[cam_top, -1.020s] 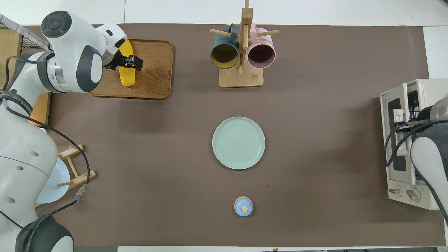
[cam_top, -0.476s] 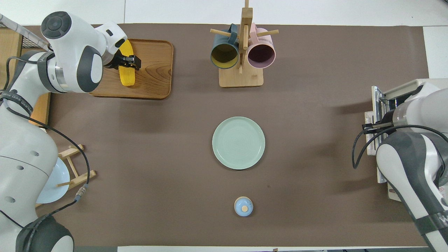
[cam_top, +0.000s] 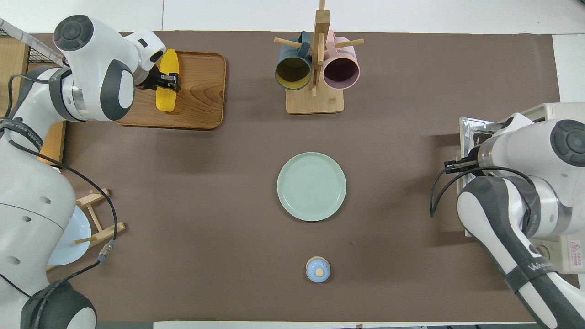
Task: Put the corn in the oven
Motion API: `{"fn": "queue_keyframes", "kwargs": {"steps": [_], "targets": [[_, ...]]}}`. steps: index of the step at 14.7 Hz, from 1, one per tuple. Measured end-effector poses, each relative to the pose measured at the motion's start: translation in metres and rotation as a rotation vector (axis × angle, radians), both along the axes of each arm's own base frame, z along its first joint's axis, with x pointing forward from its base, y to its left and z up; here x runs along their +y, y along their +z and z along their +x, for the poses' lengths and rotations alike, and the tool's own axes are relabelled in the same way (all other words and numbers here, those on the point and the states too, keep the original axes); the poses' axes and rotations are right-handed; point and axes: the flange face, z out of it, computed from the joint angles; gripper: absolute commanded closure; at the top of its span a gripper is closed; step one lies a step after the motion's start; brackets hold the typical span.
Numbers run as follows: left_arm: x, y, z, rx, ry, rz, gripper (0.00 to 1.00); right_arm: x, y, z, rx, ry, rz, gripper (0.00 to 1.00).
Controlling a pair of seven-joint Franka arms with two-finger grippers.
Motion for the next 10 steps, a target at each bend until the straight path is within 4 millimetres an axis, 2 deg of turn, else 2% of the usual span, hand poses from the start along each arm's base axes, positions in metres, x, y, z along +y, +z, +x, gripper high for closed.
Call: {"fn": "queue_keyframes", "kwargs": {"steps": [2,4,6,8,10], "targets": [[-0.002,0.001,-0.001,0.009,-0.002,-0.002,1.0,0.002,-0.015,-0.002,-0.013,0.003,0.005,1.0],[-0.005,0.017,-0.004,0.029,0.014,-0.034,1.0,0.003,-0.026,-0.002,-0.015,0.004,0.008,1.0],[-0.009,0.057,-0.014,0.062,0.04,-0.072,1.0,0.003,-0.037,-0.002,-0.009,-0.002,0.012,1.0],[-0.013,0.107,-0.034,0.098,0.075,-0.08,1.0,0.002,-0.046,-0.001,-0.004,-0.01,0.015,1.0],[-0.035,0.146,-0.062,0.113,0.103,-0.083,1.0,0.002,-0.046,-0.001,-0.004,-0.013,0.016,1.0]]}}
